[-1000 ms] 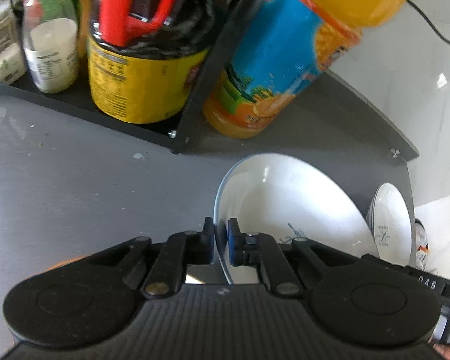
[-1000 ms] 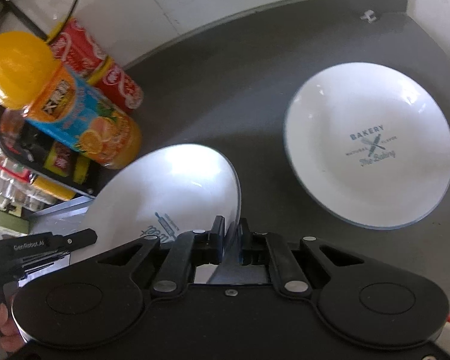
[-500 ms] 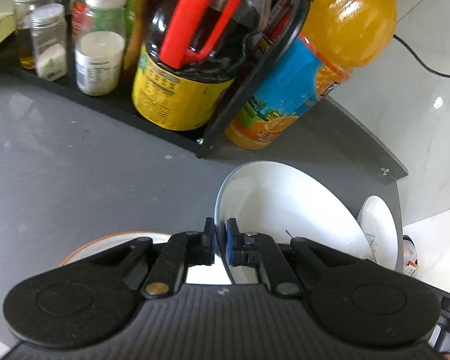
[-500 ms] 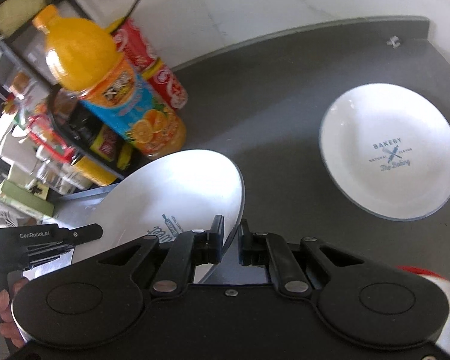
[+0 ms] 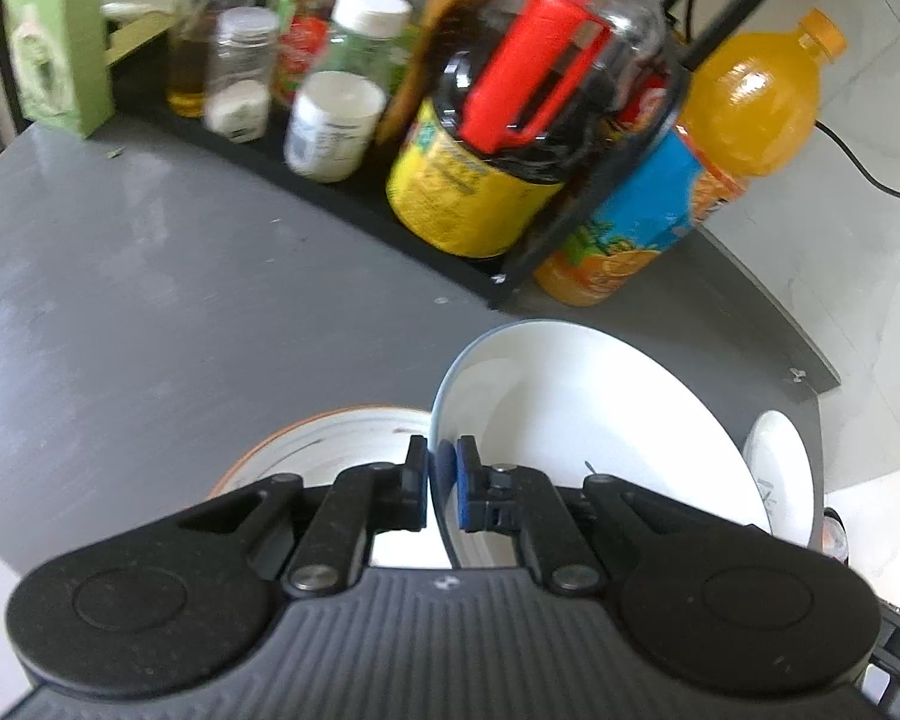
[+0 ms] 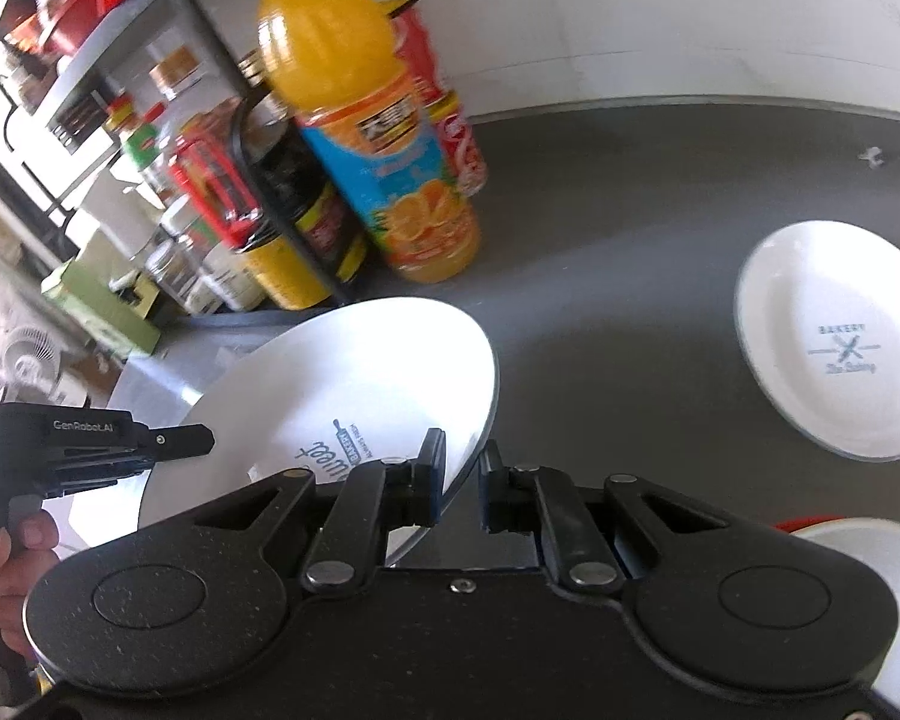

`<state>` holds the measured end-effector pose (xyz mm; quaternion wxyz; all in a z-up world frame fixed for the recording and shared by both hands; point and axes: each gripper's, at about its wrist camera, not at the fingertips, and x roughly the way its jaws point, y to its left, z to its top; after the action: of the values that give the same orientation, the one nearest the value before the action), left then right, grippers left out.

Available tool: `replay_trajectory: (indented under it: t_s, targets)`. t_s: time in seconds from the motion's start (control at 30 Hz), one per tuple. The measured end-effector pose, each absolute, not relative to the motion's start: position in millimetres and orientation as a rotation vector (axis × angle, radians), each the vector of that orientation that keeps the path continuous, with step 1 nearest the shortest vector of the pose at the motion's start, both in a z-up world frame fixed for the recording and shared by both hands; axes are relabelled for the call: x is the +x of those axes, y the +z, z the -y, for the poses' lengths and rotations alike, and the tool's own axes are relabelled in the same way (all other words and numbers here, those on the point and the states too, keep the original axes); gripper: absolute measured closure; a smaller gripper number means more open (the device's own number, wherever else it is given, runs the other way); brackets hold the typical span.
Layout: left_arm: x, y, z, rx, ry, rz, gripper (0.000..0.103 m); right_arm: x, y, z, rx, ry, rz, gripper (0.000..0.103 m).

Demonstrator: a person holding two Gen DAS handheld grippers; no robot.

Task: Organize plates and bowls
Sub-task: 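Lift the 'Sweet' plate and lower it onto the orange-rimmed plate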

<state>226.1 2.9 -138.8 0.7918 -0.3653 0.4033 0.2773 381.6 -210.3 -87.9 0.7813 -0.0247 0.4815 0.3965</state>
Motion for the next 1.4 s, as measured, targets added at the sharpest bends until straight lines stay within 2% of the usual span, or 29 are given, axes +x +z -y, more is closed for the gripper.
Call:
replay_trajectory:
  t_s: [0.57,1.4]
  targets:
    - [168.3,-149.1,-1.4,-0.836,0.683,-0.866,0.096,340.8,-92.2,194.5,-0.147,0.967,-1.035,0.091]
    - [155.1,-177.9,4.2,-0.760,0.666,-0.954,0.092,319.0,-111.3,192.3,-0.225,0.966,-1.071,0.091]
